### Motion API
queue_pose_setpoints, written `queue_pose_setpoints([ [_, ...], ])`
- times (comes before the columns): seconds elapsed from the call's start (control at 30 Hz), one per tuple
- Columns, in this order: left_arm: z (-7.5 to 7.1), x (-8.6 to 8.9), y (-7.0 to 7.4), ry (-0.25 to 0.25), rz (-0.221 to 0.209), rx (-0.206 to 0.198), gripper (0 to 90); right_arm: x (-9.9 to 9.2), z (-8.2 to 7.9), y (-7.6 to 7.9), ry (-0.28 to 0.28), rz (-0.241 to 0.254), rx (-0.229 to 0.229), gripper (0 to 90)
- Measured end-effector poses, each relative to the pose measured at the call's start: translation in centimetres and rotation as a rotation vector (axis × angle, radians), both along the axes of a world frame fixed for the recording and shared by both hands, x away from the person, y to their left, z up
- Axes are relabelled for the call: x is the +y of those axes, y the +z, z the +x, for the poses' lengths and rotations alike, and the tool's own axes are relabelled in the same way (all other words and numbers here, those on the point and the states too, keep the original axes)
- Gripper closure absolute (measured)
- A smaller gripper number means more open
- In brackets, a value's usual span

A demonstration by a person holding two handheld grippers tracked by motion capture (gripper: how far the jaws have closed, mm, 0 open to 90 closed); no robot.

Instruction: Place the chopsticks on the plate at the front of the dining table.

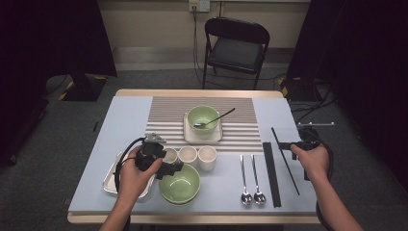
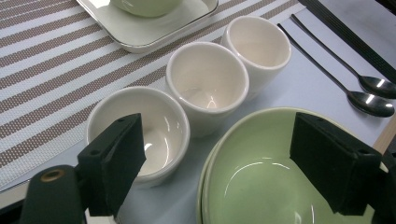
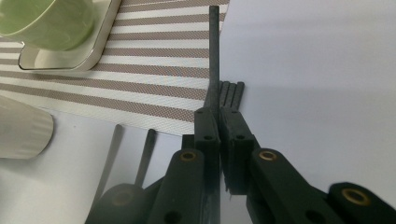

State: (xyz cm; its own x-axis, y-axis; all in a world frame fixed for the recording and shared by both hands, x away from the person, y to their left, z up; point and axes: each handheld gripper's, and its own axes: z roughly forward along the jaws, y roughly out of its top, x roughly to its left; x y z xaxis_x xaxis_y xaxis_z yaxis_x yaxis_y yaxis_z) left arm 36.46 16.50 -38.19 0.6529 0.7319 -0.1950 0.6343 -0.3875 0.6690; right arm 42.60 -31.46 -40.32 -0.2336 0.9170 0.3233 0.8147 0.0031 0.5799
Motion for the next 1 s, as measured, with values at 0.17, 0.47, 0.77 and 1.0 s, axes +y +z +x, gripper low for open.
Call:
queue_pose_setpoints([
  [0.17,0.2,-0.5,0.2,-0.011,0.019,0.006,17.9,0.8,0.1,0.4,0.018,-0.02,-0.012,86.6],
  [0.47,0.7,-1.5,0.5,-0.033,0.034,0.015,17.7,2.1,0.2,1.2,0.048,-0.03,-0.032,86.6],
  [0.77,1.0,-2.4,1.0,-0.044,0.017,0.012,17.9,3.1,0.3,1.8,0.073,-0.017,-0.043,86.6],
  [1.0,1.3,-2.9,1.3,-0.048,0.019,0.021,18.1,3.7,0.3,2.1,0.083,-0.009,-0.05,86.6],
])
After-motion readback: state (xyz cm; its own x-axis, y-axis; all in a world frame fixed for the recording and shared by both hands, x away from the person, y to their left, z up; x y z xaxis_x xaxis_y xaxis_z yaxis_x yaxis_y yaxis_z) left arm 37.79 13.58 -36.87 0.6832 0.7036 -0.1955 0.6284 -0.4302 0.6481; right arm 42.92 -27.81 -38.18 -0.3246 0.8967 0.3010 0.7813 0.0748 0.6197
